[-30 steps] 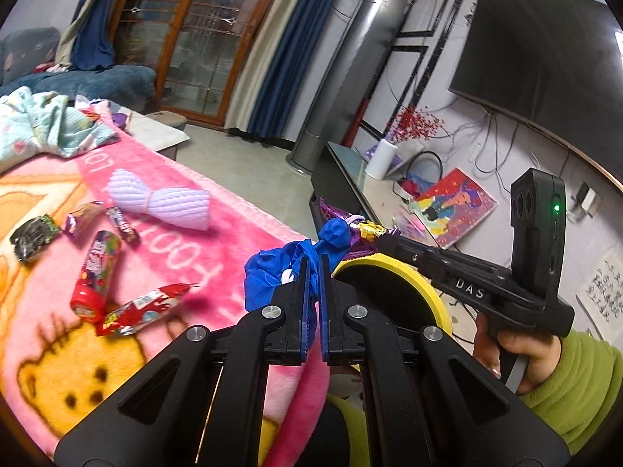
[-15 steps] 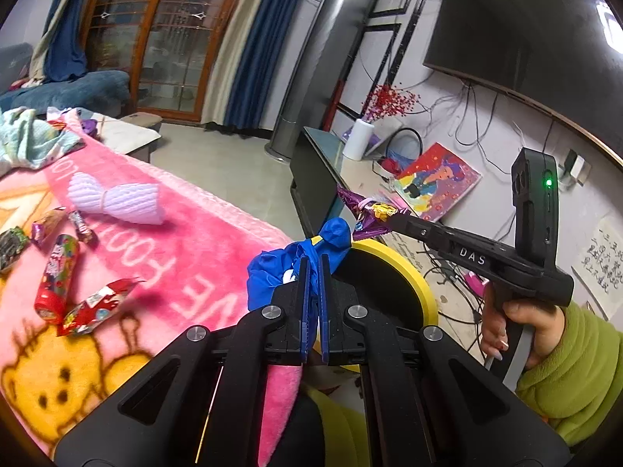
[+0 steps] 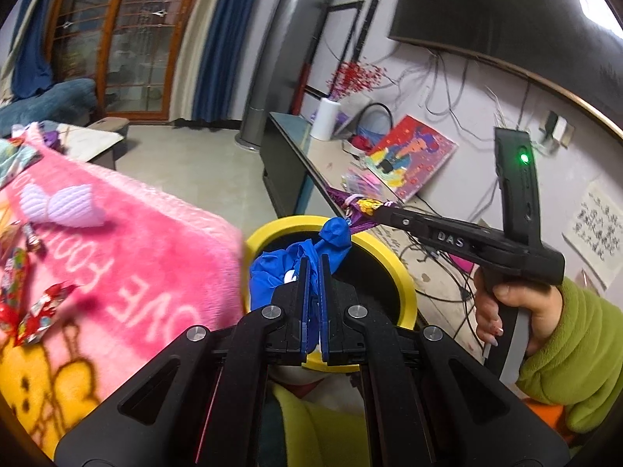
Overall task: Collect trash
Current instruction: 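Carry the blue wrapper and purple wrapper with both grippers over the yellow bin, then open the left gripper to drop the blue wrapper while the right gripper drops the purple wrapper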
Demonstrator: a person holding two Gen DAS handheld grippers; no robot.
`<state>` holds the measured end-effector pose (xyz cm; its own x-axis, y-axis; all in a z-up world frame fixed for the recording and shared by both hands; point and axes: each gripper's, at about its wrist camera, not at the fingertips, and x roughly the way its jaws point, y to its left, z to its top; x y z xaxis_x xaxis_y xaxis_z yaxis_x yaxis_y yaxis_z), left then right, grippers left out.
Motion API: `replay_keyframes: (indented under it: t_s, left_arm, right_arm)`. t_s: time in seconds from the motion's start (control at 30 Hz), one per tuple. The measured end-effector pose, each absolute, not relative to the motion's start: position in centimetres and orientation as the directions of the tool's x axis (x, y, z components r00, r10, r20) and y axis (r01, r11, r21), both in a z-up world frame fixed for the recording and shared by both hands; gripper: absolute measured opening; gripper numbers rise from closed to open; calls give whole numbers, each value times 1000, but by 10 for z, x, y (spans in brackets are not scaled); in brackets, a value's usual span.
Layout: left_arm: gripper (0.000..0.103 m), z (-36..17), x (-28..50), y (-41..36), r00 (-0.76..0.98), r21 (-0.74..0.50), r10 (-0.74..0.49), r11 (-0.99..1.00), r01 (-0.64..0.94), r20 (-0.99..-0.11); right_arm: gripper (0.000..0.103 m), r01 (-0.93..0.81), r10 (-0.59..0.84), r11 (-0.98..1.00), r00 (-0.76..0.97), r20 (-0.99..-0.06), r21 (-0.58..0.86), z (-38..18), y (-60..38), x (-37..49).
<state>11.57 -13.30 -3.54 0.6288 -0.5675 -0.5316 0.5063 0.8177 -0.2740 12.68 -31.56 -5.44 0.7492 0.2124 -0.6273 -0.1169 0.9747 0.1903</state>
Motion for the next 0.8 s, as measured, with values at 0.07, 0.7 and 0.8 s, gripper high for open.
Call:
replay_keyframes:
  t_s: [0.07,0.7,0.8]
  left_arm:
    - [1,-38,116,-142,618,-261,-573,811,524,-539]
    - [4,-74,137,-205,535,-211,-576,778,592,-618]
    - [25,-76,144,-202,541,-231,-567,793,564,-621]
  right_arm:
    - [9,-84,199,975,738,-645,206,-60,-325,128]
    - [10,55,201,944,684,-702,324,-85,-368,140]
    - [17,74,198,939,681,-705,335,-88,-373,141]
